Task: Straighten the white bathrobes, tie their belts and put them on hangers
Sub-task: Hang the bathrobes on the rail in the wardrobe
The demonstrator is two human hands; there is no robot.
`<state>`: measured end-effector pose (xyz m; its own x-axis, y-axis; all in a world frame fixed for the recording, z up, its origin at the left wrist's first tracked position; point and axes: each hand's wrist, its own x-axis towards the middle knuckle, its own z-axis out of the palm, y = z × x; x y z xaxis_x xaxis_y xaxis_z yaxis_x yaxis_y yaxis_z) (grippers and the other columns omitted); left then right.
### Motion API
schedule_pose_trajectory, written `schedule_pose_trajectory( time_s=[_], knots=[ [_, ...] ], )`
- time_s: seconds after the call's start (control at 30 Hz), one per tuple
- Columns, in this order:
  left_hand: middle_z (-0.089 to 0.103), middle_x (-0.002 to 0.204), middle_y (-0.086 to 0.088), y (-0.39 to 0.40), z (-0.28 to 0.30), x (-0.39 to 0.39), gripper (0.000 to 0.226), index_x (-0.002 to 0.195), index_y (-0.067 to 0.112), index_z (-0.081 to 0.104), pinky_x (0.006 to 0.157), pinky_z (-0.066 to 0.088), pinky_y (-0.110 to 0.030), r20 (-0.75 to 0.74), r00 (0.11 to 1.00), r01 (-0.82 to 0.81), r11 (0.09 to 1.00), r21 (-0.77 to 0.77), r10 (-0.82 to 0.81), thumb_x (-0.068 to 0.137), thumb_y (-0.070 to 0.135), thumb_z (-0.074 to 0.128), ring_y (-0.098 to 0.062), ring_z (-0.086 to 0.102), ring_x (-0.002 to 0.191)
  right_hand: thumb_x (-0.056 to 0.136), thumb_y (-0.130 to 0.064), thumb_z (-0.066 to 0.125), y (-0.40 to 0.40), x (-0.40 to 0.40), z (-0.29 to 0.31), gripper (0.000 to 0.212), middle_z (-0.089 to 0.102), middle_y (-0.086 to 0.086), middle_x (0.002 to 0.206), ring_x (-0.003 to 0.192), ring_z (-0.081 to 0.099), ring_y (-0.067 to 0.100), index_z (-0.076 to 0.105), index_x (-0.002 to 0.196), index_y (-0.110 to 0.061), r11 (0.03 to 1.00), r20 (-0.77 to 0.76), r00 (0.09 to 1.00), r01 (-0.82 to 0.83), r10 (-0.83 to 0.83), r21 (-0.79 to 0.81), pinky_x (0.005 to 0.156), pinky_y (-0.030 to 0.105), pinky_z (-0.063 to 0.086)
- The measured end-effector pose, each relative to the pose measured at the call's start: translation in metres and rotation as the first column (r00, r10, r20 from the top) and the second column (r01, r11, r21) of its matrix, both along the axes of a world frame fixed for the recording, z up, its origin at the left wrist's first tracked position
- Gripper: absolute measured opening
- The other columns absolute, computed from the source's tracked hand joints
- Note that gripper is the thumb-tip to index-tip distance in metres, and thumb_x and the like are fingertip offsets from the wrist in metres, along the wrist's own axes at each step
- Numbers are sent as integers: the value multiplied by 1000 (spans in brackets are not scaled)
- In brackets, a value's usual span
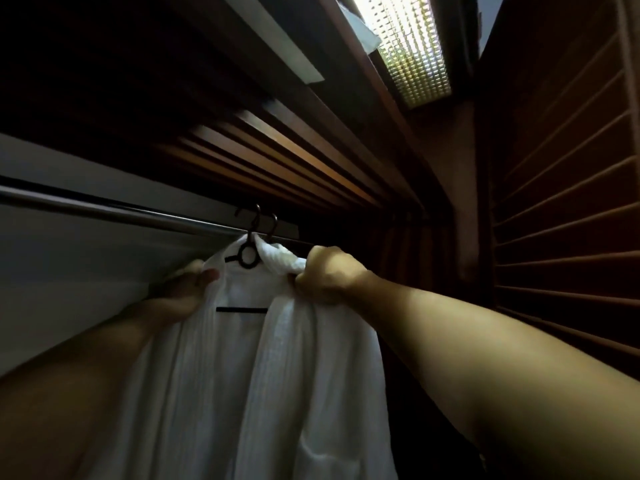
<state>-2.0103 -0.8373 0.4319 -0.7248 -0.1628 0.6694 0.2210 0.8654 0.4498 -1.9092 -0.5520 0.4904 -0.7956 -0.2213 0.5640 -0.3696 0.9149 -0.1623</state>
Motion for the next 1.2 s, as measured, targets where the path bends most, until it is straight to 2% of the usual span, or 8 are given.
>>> schedule_pose_trajectory(
  time_s=[0.33,0.57,0.77,0.83,0.9,1.0,1.1,1.2],
  knots=[
    [41,155,-16,23,-42,-56,62,150,17,38,113,33,-45,161,987,-2,992,124,-18,102,56,39,-38,40,140,90,-35,61,8,-40,-45,32,70,9,109,97,69,33,67,115,-16,986,-88,992,104,-93,134,70,32,48],
    [52,139,-24,36,-52,-63,50,138,11,46,103,38,-45,104,994,-34,986,162,17,101,44,51,-45,49,127,92,-46,59,19,-44,-61,39,68,10,110,97,68,36,55,115,-15,990,-198,978,81,-58,114,70,36,44],
    [44,146,-17,49,-67,-17,75,142,28,38,110,34,-56,89,996,-38,960,278,14,87,79,36,-42,45,130,101,-47,49,38,-10,-77,43,63,18,121,107,63,42,44,125,-12,995,-51,997,-47,52,93,75,39,42],
    [46,139,-15,77,-76,18,58,135,29,43,104,37,-60,-26,998,-43,961,275,52,90,66,43,-44,49,123,103,-44,46,49,12,-85,43,58,21,128,114,59,44,41,131,-11,991,12,998,-62,61,121,85,43,44],
    [44,138,-12,115,-83,58,47,131,28,46,101,40,-60,-298,954,20,983,185,37,84,34,47,-43,48,120,104,-46,43,67,43,-87,46,50,20,137,121,53,43,40,138,-14,980,53,999,1,-12,201,96,45,45],
    [43,144,-7,173,-73,105,53,124,24,54,107,38,-55,-542,831,233,963,136,-125,71,24,50,-35,44,131,101,-42,49,101,104,-78,48,46,16,139,124,50,40,43,141,-16,952,-27,992,126,-123,278,98,47,48],
    [50,136,-7,245,-42,158,45,117,19,60,111,36,-42,-665,680,446,894,42,-308,73,19,51,-31,46,132,93,-24,59,139,182,-67,38,50,14,126,115,56,40,51,128,-11,942,-180,978,159,-108,297,84,43,49],
    [46,130,4,312,-10,231,48,115,43,48,111,34,-29,-751,479,631,773,-66,-454,78,13,52,-24,46,131,90,-14,58,170,271,-54,27,54,11,112,101,62,35,57,116,-10,947,-262,964,123,-42,298,70,35,45]
  ],
)
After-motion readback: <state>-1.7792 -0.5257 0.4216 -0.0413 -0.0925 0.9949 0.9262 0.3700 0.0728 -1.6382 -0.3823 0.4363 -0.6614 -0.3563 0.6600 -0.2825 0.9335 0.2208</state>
